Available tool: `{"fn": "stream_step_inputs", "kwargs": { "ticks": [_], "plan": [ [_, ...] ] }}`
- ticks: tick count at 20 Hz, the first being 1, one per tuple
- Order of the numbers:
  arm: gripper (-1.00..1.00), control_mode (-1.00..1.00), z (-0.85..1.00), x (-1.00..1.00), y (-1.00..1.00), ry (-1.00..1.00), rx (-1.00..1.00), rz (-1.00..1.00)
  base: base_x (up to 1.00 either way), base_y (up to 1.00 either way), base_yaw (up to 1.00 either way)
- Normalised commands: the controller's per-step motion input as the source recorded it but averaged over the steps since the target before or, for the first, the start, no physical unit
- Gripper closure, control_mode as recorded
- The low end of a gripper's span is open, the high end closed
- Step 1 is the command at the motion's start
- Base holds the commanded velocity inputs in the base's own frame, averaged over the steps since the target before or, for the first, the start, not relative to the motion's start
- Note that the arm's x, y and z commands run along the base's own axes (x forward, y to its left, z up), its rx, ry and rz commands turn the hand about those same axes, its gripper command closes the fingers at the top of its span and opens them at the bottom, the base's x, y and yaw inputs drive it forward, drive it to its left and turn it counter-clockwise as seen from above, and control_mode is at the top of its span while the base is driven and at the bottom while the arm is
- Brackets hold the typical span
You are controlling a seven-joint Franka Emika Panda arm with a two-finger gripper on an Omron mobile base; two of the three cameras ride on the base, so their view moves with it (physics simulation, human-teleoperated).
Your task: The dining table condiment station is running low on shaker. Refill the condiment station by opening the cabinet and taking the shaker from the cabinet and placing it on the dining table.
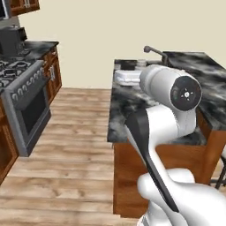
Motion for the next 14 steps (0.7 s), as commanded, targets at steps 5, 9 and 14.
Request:
{"fn": "stream_step_inputs", "kwargs": {
  "ticks": [5, 9, 14],
  "plan": [
    [1.0, 1.0, 0.0, 0.0, 0.0, 0.0, 0.0, 0.0, -0.06, -0.13, -0.34],
    [1.0, 1.0, 0.0, 0.0, 0.0, 0.0, 0.0, 0.0, 0.0, -0.29, -0.12],
    [1.0, 1.0, 0.0, 0.0, 0.0, 0.0, 0.0, 0.0, -0.2, -0.76, -0.16]
  ]
}}
